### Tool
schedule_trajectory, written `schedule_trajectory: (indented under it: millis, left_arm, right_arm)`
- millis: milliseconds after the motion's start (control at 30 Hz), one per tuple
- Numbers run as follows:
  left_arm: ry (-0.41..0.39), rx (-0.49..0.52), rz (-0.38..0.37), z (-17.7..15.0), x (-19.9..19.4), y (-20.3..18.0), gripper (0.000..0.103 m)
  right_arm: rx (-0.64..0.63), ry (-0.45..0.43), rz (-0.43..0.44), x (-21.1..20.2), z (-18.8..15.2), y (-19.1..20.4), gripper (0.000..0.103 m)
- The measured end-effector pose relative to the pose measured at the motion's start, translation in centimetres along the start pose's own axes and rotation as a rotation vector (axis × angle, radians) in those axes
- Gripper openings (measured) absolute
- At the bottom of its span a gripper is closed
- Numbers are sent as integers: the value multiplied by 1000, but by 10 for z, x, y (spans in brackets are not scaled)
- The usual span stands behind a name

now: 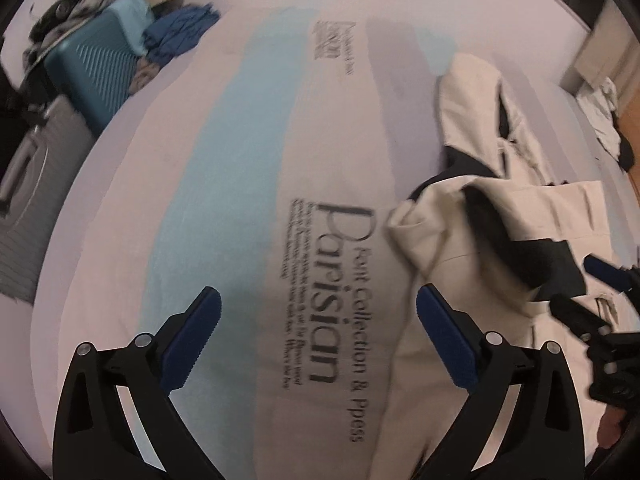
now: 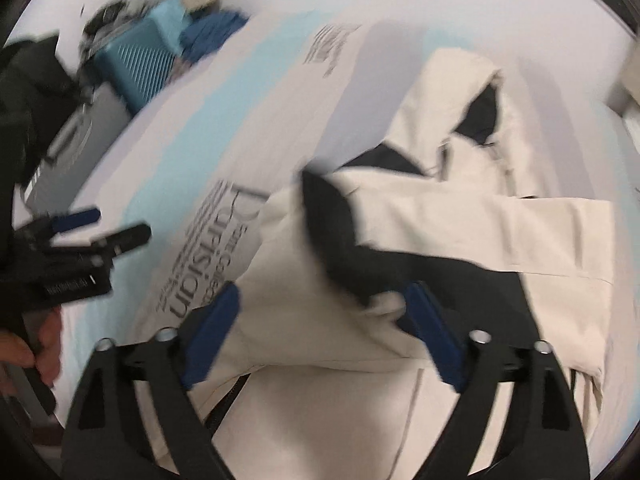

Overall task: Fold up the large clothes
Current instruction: 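Release the sleeve cuff from the right gripper onto the jacket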

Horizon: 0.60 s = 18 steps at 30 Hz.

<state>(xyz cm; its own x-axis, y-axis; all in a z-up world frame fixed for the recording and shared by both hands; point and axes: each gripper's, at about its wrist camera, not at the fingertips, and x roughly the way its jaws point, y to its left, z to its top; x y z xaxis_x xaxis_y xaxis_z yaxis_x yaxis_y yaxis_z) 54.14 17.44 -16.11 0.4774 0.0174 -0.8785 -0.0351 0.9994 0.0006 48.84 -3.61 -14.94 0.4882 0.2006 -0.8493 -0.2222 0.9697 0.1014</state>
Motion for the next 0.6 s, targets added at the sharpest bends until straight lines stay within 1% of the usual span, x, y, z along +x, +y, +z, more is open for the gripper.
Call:
schedule_trajectory:
  millis: [33, 133, 233, 333, 367, 467, 600]
  left_arm:
    - [-8, 17, 3, 2, -5, -8, 97]
    - [-20, 39, 7, 6, -14, -29, 97]
    - [-8, 56, 12, 10, -19, -54, 97]
    - [-8, 86, 17, 21, -26, -86, 97]
    - [-6, 87, 9, 25, -27, -95, 97]
    - [4, 63, -71, 40, -29, -121, 97]
    - [-1, 79, -52, 74, -23, -158, 97]
  right_arm:
    - [22, -21, -3, -11, 0, -9, 92]
    - [53, -59, -17, -28, 1, -32, 93]
    - [85, -62, -30, -41, 2, -65, 93]
    - [76, -76, -48, -52, 10, -95, 93]
    - [70, -82, -55, -57, 15, -109, 93]
    - [69, -79, -72, -66, 35, -149, 93]
    - [45, -92, -99, -70, 69, -194, 93]
